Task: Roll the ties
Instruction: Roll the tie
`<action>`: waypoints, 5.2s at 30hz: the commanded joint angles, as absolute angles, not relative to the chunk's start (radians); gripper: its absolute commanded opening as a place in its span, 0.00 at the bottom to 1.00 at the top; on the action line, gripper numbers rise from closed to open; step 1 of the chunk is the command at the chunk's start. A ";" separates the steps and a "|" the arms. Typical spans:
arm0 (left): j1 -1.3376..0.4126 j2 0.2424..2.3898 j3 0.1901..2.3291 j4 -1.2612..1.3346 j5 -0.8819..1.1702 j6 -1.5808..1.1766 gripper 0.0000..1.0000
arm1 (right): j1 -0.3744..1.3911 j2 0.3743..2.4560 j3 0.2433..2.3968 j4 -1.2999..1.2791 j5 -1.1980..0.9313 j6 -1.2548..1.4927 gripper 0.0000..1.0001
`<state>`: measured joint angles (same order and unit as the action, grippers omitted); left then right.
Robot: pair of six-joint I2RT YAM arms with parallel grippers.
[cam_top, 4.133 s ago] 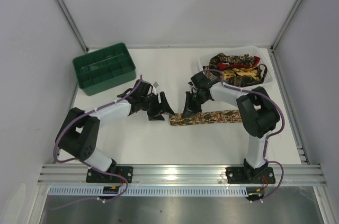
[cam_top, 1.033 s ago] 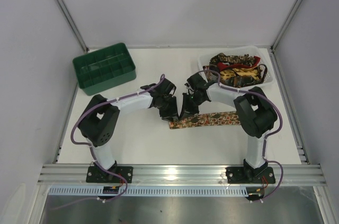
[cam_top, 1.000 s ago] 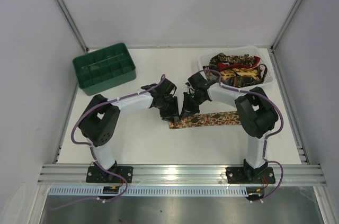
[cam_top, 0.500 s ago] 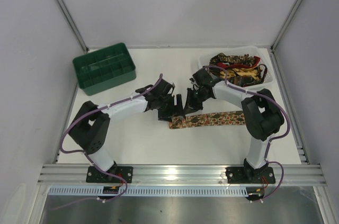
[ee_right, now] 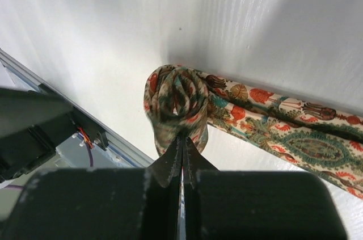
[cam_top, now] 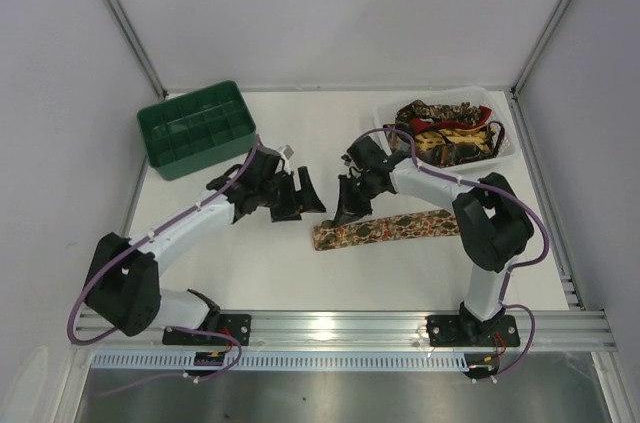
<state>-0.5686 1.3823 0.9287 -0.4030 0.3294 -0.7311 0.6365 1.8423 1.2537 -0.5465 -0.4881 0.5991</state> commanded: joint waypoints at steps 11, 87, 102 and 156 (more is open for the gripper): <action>-0.474 1.240 0.723 -0.374 0.376 -0.695 0.80 | 0.669 1.739 1.332 -0.614 -0.514 0.572 0.00; -0.620 1.707 1.212 -0.805 0.084 -0.534 0.00 | 0.644 1.902 1.221 -0.431 -0.535 0.626 0.00; -0.670 1.769 1.307 -0.844 0.090 -0.563 0.01 | 0.658 1.973 1.262 -0.351 -0.620 0.699 0.00; -0.756 1.726 1.259 -0.588 0.247 -0.836 0.55 | 0.523 1.750 1.085 -0.434 -0.538 0.650 0.00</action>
